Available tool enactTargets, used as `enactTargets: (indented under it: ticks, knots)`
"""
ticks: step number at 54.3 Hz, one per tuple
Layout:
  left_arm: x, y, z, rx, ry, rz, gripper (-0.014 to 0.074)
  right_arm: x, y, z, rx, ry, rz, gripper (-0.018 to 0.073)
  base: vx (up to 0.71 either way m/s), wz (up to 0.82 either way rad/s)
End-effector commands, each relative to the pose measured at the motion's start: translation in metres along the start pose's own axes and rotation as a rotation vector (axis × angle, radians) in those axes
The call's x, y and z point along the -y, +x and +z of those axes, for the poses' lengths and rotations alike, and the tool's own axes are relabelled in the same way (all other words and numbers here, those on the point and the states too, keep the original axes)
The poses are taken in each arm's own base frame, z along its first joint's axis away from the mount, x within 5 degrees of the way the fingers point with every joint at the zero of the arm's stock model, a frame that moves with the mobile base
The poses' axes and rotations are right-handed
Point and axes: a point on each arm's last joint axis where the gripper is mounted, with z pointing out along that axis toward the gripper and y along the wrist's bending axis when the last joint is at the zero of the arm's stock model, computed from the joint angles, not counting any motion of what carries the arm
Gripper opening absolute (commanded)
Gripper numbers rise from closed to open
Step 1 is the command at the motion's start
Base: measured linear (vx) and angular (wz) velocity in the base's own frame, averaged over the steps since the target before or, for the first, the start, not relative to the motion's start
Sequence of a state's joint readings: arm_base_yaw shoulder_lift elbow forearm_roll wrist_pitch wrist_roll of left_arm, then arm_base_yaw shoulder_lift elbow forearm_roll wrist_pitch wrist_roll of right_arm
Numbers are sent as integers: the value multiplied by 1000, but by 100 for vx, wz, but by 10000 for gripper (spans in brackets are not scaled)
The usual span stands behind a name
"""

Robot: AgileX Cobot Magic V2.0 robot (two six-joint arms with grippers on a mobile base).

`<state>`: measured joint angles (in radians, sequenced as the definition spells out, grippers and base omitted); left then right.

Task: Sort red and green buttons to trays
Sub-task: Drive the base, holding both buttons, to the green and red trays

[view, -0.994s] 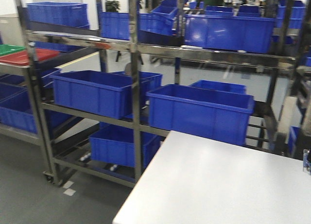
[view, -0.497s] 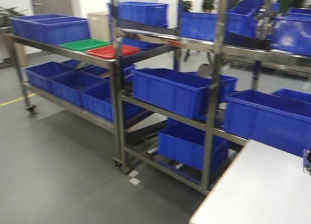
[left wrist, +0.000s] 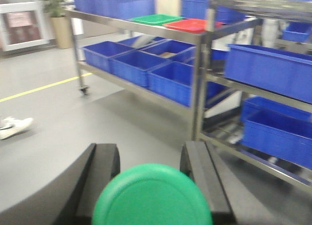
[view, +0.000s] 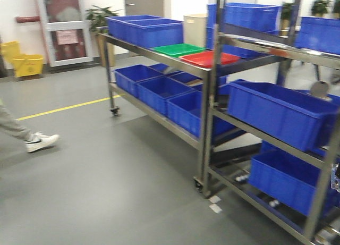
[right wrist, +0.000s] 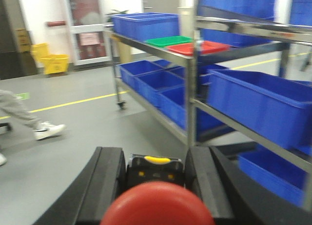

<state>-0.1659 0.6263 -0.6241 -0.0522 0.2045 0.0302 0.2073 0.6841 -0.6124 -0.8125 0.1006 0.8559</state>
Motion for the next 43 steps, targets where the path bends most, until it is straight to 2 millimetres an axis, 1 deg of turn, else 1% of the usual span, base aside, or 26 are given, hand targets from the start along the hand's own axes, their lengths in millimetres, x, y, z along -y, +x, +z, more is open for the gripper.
enactTargets:
  ticks: [1,30,43]
  knots:
    - [1,-19,-4,125,8,-12,-6,-5,-15,-2,75,-48,-9,-6,16,52]
    - [1,-19,-4,125,8,-12,-6,-4,-15,-2,73,-45,-9,-6,19,51]
    - [1,-19,-4,125,8,-12,-6,-4,-15,-2,73,-45,-9,-6,24,42]
